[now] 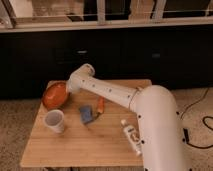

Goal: Pick up the ceramic bowl

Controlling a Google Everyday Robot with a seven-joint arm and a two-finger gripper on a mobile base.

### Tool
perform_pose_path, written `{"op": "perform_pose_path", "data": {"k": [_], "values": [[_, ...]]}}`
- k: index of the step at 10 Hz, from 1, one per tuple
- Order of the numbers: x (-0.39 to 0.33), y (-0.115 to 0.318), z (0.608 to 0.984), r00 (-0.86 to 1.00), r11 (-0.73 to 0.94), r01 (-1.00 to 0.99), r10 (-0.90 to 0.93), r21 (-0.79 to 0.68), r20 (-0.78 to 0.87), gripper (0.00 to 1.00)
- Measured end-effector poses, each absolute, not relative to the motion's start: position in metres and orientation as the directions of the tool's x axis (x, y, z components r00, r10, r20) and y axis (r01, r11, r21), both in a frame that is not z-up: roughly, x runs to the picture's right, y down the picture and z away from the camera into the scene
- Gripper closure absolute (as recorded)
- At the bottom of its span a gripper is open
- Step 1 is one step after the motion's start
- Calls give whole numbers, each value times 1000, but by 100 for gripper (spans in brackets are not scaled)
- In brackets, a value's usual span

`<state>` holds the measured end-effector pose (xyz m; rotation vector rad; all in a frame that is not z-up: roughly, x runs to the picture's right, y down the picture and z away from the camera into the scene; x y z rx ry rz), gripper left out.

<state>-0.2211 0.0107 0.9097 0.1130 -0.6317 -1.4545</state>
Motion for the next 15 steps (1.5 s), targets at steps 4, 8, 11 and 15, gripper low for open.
{"op": "perform_pose_path", "data": {"k": [4,8,11,15], "values": [[-224,12,913,-22,137,880,-945,455,326,78],[-221,-2,901,-21,129,872,-954,473,299,99],[-225,5,908,-29,121,866,-957,485,290,99],[-221,-14,892,-29,114,859,-963,500,269,99]]}}
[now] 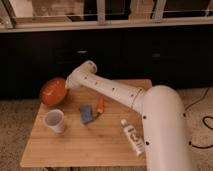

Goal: Pick up the ceramic bowl

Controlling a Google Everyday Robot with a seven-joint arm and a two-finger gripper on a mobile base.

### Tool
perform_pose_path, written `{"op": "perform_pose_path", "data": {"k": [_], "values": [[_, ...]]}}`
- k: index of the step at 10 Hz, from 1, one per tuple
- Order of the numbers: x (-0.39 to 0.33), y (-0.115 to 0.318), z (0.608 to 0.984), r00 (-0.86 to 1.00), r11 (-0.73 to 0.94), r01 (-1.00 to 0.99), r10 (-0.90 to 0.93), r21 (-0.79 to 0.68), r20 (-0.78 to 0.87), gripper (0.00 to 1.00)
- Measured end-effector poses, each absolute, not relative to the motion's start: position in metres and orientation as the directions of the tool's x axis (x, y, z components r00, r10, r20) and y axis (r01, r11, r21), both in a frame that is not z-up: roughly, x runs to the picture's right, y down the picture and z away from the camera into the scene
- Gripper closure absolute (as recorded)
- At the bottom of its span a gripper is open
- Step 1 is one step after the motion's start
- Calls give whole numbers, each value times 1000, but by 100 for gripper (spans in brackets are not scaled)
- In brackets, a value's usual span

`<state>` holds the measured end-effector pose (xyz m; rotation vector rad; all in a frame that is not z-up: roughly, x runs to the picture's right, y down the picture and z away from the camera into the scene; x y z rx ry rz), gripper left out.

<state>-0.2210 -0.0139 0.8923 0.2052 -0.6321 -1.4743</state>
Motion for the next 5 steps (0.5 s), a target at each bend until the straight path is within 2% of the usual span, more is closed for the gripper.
{"op": "perform_pose_path", "data": {"k": [5], "values": [[-221,-11,900,-36,100,849,-969,519,245,99]]}}
